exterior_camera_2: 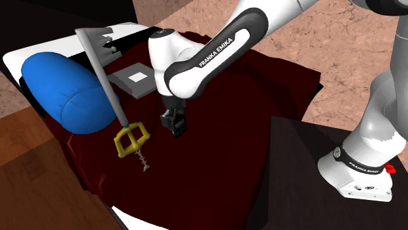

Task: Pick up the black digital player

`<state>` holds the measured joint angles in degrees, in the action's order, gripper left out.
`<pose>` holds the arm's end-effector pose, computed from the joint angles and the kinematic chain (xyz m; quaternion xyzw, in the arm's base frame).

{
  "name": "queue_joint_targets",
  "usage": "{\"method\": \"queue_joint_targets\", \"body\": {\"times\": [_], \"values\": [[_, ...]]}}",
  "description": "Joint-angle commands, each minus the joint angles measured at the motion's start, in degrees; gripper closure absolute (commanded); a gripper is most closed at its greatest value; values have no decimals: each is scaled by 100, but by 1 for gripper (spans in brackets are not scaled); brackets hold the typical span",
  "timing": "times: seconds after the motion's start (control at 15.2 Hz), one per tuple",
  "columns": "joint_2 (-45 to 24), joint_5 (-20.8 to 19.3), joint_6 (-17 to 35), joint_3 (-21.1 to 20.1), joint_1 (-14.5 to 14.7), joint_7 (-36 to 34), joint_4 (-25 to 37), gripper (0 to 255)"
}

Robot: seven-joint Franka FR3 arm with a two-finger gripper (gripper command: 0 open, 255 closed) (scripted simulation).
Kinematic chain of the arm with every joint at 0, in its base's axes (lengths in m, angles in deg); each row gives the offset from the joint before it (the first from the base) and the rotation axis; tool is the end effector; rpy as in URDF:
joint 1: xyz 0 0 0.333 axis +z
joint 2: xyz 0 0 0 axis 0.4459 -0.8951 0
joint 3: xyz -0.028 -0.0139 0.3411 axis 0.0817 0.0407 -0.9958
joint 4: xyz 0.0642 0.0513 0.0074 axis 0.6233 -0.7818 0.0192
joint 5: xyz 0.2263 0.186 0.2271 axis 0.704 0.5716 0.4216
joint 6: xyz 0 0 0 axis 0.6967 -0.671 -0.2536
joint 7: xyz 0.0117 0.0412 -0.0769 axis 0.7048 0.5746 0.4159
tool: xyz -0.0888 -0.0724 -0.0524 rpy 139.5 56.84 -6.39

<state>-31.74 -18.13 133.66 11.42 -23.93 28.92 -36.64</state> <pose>0.6331 0.0351 0.2887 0.9983 -0.0577 -0.0001 0.0015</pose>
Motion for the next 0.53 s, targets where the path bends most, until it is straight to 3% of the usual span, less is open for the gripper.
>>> {"method": "queue_joint_targets", "body": {"times": [0.0, 0.46], "values": [[99, 2, -113, -1, -1, 2, 13, 255], [329, 7, -427, -4, -3, 6, 97, 255]]}}
